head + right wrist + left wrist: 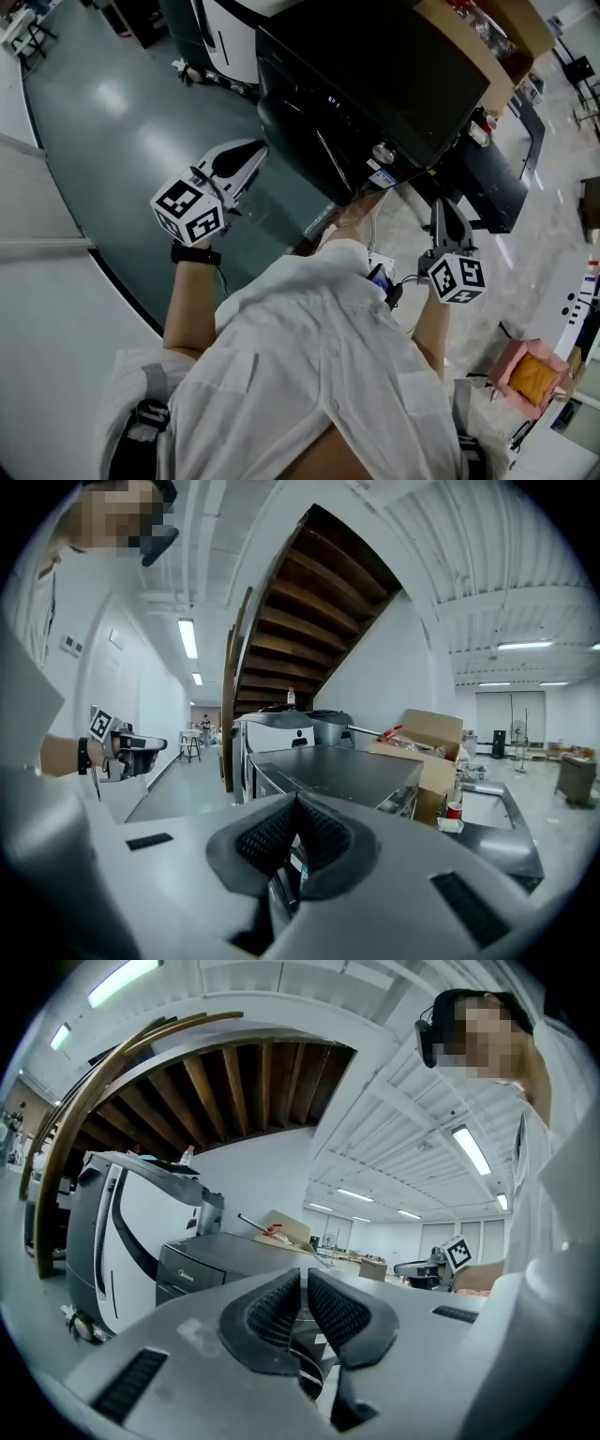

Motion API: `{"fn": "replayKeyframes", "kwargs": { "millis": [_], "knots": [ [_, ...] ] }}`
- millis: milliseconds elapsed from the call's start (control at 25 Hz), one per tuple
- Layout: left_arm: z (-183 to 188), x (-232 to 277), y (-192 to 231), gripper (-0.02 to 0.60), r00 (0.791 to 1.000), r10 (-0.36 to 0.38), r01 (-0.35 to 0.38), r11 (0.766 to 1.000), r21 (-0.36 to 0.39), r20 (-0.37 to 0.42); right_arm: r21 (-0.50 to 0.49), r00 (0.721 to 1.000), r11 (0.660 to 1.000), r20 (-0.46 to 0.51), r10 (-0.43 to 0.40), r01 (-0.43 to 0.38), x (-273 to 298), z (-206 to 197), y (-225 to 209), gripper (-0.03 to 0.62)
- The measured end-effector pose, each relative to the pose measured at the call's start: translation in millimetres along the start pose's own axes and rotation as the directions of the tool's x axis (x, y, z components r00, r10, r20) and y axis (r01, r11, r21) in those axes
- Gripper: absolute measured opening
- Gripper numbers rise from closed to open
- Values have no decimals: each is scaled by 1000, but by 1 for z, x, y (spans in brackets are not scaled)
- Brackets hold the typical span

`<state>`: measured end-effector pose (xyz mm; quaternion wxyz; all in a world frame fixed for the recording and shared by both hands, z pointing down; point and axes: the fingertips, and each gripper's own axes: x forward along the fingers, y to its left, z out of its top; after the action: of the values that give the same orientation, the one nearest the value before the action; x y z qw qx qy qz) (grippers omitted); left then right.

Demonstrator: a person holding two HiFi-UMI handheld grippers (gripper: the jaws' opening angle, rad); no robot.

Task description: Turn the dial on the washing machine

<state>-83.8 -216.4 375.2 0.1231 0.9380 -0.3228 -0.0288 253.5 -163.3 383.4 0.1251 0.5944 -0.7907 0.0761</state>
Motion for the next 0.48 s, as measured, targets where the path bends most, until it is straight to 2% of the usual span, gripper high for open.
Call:
{"fn": "replayKeyframes", "kwargs": {
  "millis": [480],
  "knots": [
    [7, -22, -10, 17, 1000, 9, -9, 1000, 11, 24, -39, 1000, 999, 15, 16, -15, -11, -2, 23, 0]
  ]
}}
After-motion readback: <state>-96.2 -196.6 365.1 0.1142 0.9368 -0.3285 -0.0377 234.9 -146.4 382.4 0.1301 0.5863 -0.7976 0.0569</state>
